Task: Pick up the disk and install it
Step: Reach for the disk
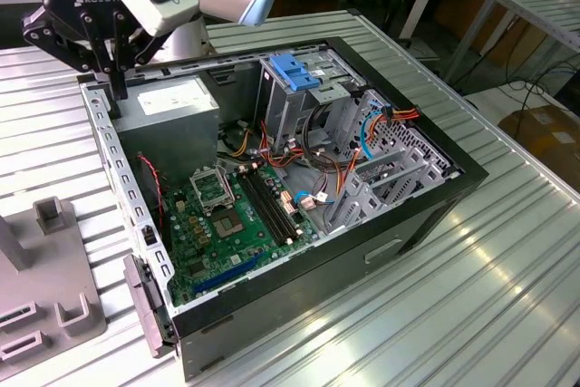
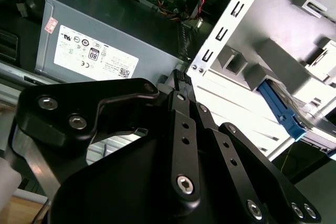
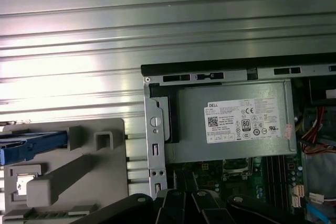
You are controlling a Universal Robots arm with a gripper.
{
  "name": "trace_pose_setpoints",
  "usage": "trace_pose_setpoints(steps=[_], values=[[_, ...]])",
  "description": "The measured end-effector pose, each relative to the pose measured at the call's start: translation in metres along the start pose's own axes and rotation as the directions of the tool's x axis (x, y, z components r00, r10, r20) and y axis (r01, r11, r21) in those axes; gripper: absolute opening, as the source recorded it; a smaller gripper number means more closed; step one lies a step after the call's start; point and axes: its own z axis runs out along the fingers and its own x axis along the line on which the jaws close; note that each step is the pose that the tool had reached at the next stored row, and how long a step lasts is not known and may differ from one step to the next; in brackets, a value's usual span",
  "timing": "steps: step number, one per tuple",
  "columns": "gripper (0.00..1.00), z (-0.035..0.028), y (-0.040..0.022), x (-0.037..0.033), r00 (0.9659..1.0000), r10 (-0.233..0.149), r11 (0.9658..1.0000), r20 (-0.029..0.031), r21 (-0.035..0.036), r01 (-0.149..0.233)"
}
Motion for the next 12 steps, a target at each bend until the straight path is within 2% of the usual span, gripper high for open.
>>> trace_pose_setpoints(steps=[12], values=[[0.1,0.0001,-0.0006,0.0075,1.0,0.0,1.0,0.0,-0.0001,0.0]])
